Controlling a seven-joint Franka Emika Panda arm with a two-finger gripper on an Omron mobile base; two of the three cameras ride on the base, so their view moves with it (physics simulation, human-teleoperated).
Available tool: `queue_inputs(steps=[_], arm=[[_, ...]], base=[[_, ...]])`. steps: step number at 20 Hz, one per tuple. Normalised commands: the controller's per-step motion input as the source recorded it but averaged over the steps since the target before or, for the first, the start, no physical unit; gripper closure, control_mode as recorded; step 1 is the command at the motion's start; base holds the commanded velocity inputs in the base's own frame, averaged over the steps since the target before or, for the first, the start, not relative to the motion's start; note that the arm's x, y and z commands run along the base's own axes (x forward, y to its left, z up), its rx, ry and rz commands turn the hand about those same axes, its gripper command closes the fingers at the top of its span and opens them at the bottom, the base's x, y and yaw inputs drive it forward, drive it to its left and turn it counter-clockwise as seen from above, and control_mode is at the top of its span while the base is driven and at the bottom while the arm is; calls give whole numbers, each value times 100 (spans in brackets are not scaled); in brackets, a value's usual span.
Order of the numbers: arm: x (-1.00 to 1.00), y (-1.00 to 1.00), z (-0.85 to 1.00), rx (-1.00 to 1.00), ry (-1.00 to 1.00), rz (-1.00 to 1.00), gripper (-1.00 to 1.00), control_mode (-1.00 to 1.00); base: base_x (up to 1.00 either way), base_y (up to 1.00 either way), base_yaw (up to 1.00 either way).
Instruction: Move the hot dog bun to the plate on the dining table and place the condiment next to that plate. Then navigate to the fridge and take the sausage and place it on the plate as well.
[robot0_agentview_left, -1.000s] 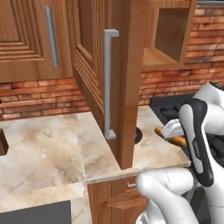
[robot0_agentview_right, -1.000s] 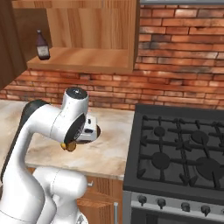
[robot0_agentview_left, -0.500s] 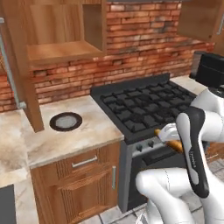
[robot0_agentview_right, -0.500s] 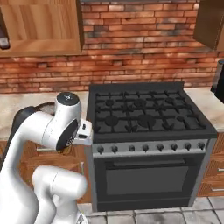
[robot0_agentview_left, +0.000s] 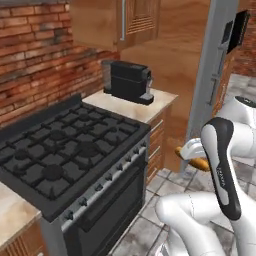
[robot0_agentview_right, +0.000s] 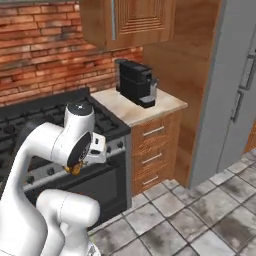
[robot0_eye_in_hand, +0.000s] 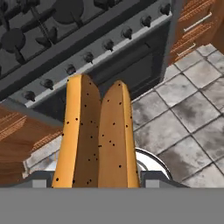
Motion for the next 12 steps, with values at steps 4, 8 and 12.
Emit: queue_inputs(steps=[4, 8, 12], arm=[[0, 0, 0, 0, 0, 0, 100, 100], [0, 0, 0, 0, 0, 0, 100, 100], [0, 0, 0, 0, 0, 0, 100, 100]], base=[[5, -80, -82], [0, -83, -79], [0, -85, -76]])
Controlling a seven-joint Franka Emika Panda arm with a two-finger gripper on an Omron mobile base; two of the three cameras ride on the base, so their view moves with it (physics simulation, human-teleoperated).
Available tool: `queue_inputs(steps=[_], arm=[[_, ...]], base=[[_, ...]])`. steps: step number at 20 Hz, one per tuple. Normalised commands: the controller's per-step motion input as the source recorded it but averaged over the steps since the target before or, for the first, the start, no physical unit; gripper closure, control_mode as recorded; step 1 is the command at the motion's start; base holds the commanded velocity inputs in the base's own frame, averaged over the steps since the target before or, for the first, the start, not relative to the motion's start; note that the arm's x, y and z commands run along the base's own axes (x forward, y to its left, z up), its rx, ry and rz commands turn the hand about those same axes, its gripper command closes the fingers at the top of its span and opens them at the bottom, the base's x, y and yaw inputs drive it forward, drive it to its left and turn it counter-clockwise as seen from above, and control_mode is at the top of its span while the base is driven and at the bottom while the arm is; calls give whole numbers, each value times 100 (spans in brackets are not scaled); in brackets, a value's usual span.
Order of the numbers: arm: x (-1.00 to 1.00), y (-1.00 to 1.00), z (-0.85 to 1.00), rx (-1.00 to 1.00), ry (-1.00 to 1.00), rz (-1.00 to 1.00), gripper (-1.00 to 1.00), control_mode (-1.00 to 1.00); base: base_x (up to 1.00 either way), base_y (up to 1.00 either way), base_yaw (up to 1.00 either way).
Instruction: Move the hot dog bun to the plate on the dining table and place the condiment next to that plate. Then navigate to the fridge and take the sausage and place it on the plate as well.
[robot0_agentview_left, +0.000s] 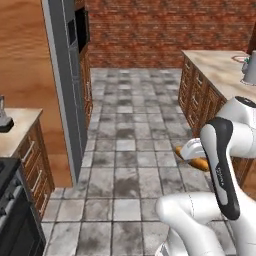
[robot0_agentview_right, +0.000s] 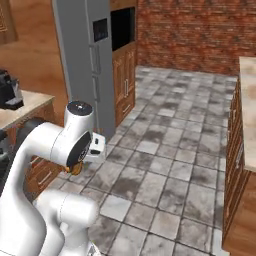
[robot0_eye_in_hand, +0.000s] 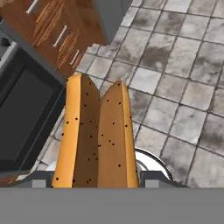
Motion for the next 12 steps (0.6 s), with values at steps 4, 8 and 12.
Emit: queue_inputs(steps=[4, 8, 12], arm=[[0, 0, 0, 0, 0, 0, 100, 100], [0, 0, 0, 0, 0, 0, 100, 100], [0, 0, 0, 0, 0, 0, 100, 100]], base=[[0, -82, -74], [6, -74, -69], [45, -87, -59]])
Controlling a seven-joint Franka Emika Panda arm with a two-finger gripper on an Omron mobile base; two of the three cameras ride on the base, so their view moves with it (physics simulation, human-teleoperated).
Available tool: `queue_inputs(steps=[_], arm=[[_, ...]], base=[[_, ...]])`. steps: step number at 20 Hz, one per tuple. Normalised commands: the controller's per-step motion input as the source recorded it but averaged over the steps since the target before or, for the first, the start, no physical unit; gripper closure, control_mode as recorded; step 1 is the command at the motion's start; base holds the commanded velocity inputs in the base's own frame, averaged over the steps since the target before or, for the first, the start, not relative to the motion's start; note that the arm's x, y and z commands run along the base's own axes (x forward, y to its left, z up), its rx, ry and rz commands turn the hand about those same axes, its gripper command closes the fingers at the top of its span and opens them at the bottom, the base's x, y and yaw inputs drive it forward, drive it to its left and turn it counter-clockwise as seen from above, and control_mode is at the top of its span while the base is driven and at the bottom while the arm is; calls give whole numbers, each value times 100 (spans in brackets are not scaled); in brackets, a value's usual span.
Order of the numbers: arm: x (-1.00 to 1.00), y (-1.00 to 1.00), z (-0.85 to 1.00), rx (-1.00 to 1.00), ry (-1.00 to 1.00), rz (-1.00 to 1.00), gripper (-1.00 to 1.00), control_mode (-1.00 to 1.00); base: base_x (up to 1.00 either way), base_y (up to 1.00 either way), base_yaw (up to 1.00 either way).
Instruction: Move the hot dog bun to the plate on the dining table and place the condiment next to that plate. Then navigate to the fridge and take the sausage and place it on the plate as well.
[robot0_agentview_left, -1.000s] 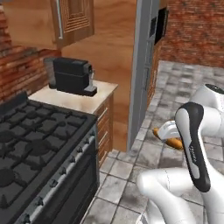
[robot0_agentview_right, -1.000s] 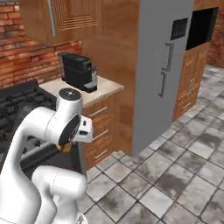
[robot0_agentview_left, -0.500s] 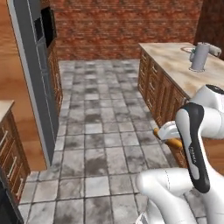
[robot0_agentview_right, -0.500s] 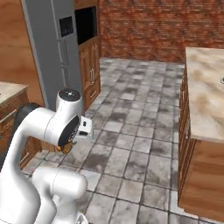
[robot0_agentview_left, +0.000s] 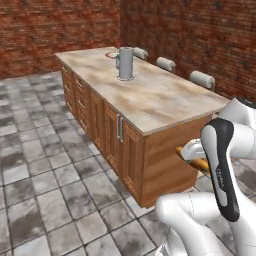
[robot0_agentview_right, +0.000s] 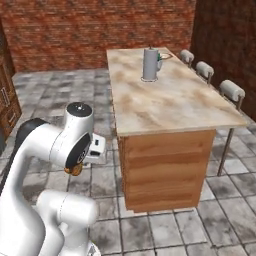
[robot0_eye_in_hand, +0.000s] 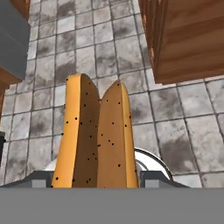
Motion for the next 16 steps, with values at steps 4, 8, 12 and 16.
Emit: queue_inputs(steps=[4, 8, 12, 16], arm=[[0, 0, 0, 0, 0, 0, 100, 100], [0, 0, 0, 0, 0, 0, 100, 100], [0, 0, 0, 0, 0, 0, 100, 100], [0, 0, 0, 0, 0, 0, 100, 100]], base=[[86, -100, -36], [100, -100, -13], [100, -100, -1], [100, -100, 0]])
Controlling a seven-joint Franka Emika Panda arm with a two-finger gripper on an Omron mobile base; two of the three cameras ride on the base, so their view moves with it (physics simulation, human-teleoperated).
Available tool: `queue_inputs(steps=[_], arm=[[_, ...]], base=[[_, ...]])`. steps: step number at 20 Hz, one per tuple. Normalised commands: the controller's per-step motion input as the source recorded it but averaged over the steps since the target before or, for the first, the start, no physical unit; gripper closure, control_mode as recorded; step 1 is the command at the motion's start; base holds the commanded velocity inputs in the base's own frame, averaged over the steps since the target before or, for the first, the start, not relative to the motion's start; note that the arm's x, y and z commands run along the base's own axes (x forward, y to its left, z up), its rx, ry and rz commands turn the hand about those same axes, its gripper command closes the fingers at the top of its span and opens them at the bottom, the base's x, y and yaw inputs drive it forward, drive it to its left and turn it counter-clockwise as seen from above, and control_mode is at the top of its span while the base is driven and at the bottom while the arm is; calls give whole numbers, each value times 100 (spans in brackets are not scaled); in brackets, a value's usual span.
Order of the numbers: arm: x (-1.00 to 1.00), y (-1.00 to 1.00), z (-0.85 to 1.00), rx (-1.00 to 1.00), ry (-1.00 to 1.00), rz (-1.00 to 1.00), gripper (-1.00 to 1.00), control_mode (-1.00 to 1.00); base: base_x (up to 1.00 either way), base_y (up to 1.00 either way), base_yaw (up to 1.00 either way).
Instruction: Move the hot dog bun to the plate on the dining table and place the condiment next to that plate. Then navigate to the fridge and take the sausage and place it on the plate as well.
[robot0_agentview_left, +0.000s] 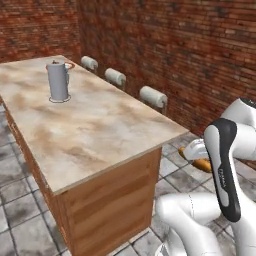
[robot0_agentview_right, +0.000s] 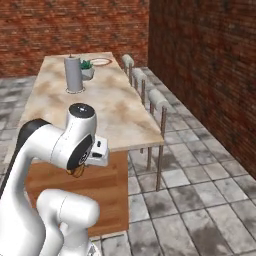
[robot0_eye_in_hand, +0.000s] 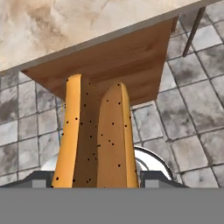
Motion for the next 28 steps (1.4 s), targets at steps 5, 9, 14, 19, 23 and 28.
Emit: queue_inputs(steps=[5, 9, 14, 19, 23, 28], arm=[[0, 0, 0, 0, 0, 0, 100, 100], [0, 0, 0, 0, 0, 0, 100, 100], [0, 0, 0, 0, 0, 0, 100, 100], [0, 0, 0, 0, 0, 0, 100, 100], [0, 0, 0, 0, 0, 0, 100, 100], [0, 0, 0, 0, 0, 0, 100, 100]], base=[[100, -100, 4], [100, -100, 20], [99, -100, 32], [85, -100, 43], [82, -100, 46], [74, -100, 46]])
